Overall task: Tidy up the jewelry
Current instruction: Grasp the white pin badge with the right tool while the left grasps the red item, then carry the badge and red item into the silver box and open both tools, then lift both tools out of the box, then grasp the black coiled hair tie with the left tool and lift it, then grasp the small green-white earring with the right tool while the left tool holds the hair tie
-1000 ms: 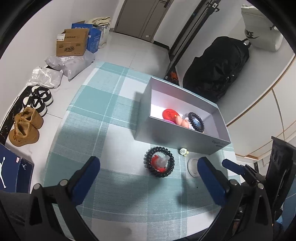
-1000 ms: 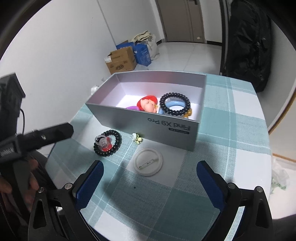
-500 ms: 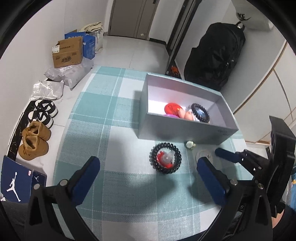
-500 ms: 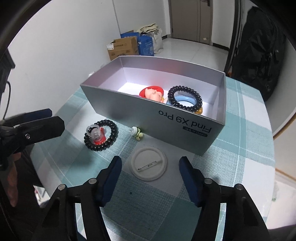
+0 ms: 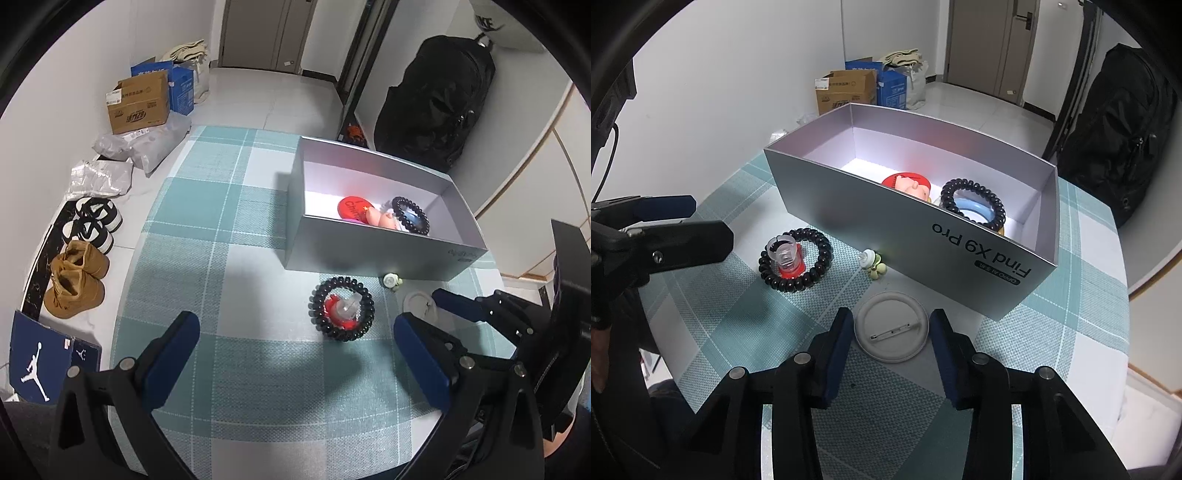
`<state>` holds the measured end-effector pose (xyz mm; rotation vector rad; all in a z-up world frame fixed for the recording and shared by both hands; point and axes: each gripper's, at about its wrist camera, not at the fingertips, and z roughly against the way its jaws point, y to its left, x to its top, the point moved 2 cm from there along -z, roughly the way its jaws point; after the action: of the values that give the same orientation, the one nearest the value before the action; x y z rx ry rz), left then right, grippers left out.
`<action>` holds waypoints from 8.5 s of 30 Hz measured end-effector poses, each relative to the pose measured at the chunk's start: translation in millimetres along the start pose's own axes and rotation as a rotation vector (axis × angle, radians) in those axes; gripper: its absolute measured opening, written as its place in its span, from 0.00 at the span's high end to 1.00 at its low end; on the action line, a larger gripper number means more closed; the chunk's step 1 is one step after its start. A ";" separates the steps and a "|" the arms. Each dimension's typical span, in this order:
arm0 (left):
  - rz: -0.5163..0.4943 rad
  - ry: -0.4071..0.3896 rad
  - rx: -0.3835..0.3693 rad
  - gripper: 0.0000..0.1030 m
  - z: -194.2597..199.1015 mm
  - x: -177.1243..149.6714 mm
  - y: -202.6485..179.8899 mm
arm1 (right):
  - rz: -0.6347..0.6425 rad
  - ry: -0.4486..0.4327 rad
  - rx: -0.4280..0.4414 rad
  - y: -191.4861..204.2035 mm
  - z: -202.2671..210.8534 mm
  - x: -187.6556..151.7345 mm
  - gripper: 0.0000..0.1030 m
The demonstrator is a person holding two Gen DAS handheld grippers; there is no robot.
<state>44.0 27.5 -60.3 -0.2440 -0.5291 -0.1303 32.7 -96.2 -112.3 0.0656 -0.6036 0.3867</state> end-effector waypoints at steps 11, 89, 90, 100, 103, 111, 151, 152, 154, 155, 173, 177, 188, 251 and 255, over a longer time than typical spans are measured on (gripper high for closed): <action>-0.020 0.022 0.047 0.01 -5.2 -3.1 -0.6 | -0.065 -0.013 0.063 -12.5 10.0 4.1 0.60; -0.127 -0.075 -0.122 0.99 3.3 10.1 -36.3 | -0.398 -0.239 0.289 -76.4 69.0 14.9 0.60; -0.127 -0.086 -0.123 0.99 5.5 10.9 -36.8 | -0.400 -0.241 0.293 -76.4 68.8 15.5 0.60; -0.121 -0.195 -0.140 0.99 24.9 28.2 -39.9 | -0.407 -0.269 0.341 -79.4 66.7 30.2 0.60; -0.115 -0.215 -0.155 0.99 28.0 35.6 -38.8 | -0.413 -0.277 0.357 -81.2 65.2 36.0 0.60; -0.104 -0.210 -0.171 0.99 18.1 51.1 -32.8 | -0.410 -0.273 0.357 -87.3 58.2 51.8 0.60; -0.068 -0.013 -0.254 0.95 -42.9 74.1 -37.0 | -0.354 -0.180 0.281 -96.1 8.7 78.2 0.58; -0.069 -0.002 -0.253 0.94 -44.0 73.7 -37.0 | -0.349 -0.175 0.279 -95.2 8.3 77.7 0.58; -0.072 -0.014 -0.242 0.84 -41.3 72.0 -36.0 | -0.345 -0.173 0.273 -95.1 8.8 76.7 0.58; -0.075 -0.019 -0.245 0.80 -39.5 71.6 -35.6 | -0.342 -0.176 0.270 -95.4 10.2 76.3 0.58; -0.073 -0.173 -0.158 0.36 -3.1 62.3 -30.5 | -0.331 -0.279 0.237 -91.9 42.0 63.7 0.28; -0.042 -0.152 -0.132 0.36 1.3 51.7 -24.3 | -0.325 -0.285 0.220 -87.8 49.6 59.9 0.20; -0.015 -0.090 -0.134 0.29 6.5 27.5 -19.9 | -0.285 -0.277 0.182 -70.3 64.7 39.8 0.08; -0.109 -0.023 -0.125 0.64 7.9 3.5 -30.3 | -0.390 -0.050 0.245 -51.9 26.4 -1.1 0.09; -0.103 -0.096 -0.131 0.64 22.3 9.8 -29.5 | -0.370 -0.053 0.264 -43.4 20.3 3.5 0.13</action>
<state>36.2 4.4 -30.9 -0.3521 -0.6295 -0.2544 40.5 -138.8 -91.3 0.4357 -0.5762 0.1030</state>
